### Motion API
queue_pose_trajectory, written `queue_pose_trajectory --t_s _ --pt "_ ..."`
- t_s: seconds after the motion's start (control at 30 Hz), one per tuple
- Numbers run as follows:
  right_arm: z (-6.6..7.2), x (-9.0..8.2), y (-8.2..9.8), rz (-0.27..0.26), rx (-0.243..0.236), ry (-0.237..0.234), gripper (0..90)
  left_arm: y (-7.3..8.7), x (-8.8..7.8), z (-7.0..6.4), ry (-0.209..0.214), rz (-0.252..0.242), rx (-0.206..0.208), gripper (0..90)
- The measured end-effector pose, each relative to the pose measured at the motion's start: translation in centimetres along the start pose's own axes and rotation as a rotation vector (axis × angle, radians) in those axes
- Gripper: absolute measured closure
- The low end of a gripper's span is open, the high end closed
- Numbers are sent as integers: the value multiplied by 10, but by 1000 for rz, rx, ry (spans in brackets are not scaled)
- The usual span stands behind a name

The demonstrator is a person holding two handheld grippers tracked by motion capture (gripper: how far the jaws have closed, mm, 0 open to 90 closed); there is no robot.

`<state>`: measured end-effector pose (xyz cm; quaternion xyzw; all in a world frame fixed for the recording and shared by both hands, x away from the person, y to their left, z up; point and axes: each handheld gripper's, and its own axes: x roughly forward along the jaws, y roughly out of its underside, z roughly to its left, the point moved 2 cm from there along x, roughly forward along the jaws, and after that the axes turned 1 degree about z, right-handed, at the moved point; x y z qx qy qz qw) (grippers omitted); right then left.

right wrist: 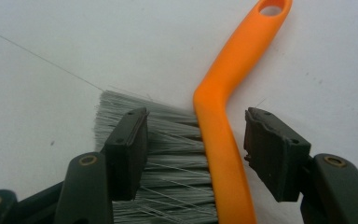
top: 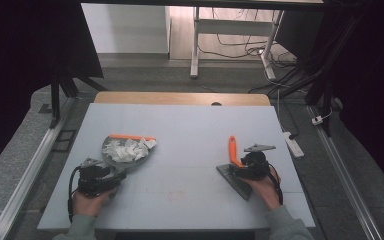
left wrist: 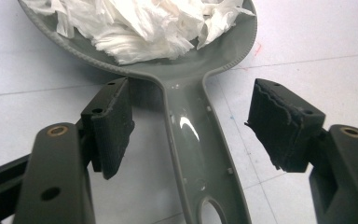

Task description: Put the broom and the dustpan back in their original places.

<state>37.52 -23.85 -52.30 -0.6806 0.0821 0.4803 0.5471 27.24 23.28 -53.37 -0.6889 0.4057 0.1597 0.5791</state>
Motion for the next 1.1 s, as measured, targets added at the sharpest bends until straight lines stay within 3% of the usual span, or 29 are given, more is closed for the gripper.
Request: queue_pose_trajectory --t_s 0.13,0.3,0.43,0.67,0.83,1.1 --pt "4 -7 -2 -30 -19 -19 418 3 -5 -2 13 11 44 344" --pt "11 -16 -1 -73 -88 -68 423 0 -13 0 16 6 92 342" --pt "15 -21 3 -96 -131 -103 429 -3 -15 0 85 12 122 341" --pt "14 -30 13 -126 -170 -137 435 -5 -13 -4 144 32 196 338" --pt "10 -37 18 -146 -161 -139 438 -2 -14 -4 163 31 209 337" --pt "14 -41 20 -174 -208 -158 438 0 -15 -4 166 21 202 335"
